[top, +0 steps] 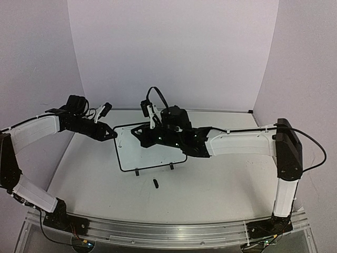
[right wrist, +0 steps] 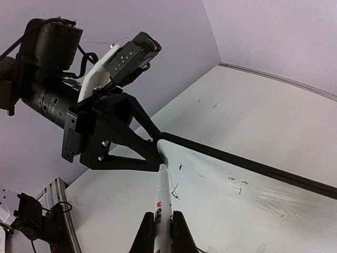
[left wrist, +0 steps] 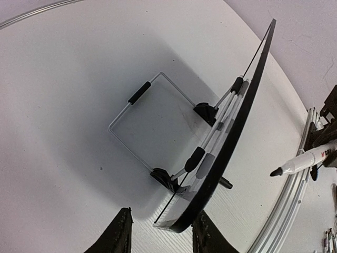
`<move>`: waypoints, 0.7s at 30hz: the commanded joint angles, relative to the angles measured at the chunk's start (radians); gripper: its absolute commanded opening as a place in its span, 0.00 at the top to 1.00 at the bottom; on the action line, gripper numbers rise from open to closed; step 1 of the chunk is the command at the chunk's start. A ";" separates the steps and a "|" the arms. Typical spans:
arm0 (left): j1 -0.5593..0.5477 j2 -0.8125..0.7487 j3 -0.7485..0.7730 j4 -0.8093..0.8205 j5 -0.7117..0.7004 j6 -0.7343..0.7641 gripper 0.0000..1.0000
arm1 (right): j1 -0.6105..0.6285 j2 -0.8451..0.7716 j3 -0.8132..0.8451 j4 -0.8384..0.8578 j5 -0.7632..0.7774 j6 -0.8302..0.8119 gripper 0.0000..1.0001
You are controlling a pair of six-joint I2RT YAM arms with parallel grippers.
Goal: Write a sentence on the whiteboard
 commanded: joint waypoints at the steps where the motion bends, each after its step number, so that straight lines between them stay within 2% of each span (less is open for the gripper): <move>1: 0.005 0.025 0.062 0.018 0.067 0.035 0.67 | 0.005 -0.021 0.017 0.023 -0.009 -0.011 1.00; 12: 0.004 0.038 0.048 0.006 0.073 0.062 0.93 | 0.005 0.040 0.087 -0.014 -0.013 -0.031 1.00; 17: 0.005 0.038 0.042 0.001 0.065 0.082 0.99 | 0.005 0.068 0.119 -0.030 -0.019 -0.040 1.00; 21: 0.005 0.035 0.035 -0.003 0.059 0.101 1.00 | 0.005 0.076 0.123 -0.036 -0.017 -0.043 1.00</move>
